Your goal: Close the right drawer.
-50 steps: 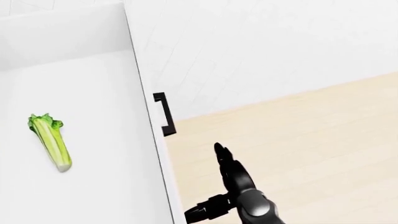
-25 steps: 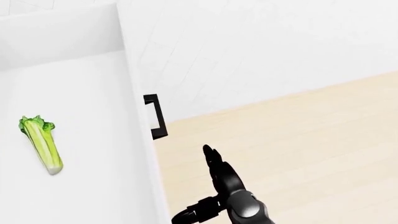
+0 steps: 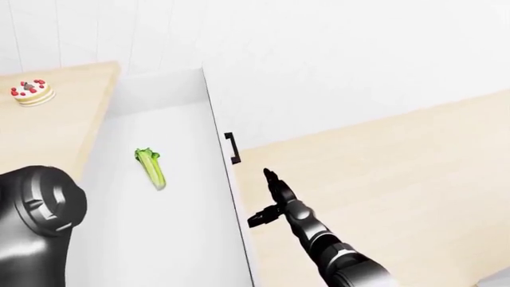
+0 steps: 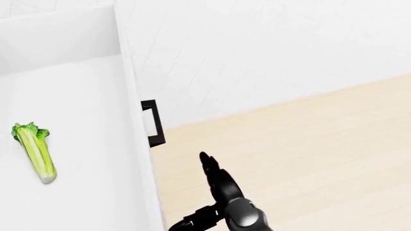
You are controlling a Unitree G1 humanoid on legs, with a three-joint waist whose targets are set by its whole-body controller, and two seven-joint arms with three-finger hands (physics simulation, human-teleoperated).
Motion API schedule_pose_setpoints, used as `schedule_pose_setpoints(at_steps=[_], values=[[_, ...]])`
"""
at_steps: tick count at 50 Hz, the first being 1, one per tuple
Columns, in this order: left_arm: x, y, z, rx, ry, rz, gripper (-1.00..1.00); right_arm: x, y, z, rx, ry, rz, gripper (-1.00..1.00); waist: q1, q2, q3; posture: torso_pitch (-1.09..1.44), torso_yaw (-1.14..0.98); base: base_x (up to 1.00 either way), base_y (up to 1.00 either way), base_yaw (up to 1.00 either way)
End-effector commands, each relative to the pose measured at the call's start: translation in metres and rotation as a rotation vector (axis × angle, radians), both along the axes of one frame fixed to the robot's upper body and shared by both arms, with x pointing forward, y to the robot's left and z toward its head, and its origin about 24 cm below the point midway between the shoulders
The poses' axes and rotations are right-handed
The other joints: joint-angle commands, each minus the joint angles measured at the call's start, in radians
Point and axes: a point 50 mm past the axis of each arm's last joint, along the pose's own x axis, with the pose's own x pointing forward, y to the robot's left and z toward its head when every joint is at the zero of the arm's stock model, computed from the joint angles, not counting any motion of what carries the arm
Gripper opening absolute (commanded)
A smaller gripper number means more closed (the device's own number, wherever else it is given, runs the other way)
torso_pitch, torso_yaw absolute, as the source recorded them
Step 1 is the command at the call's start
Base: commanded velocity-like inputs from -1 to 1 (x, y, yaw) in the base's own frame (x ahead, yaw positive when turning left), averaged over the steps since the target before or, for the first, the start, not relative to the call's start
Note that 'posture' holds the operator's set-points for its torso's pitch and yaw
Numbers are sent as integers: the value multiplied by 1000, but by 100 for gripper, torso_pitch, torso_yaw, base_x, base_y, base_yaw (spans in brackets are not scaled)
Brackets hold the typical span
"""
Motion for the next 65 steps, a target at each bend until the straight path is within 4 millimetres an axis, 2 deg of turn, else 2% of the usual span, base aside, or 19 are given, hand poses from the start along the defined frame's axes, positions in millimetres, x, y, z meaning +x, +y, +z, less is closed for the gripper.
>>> schedule_pose_setpoints(at_steps=[1,65], values=[[-5,1,6,-7,-32,10,100,16,23,34,102,-146,53,100,7,9,-33,0,0,0,0,0],[-10,-1,15,4,-43,9,100,-1,62,29,108,-126,162,100,3,15,-31,0,0,0,0,0]])
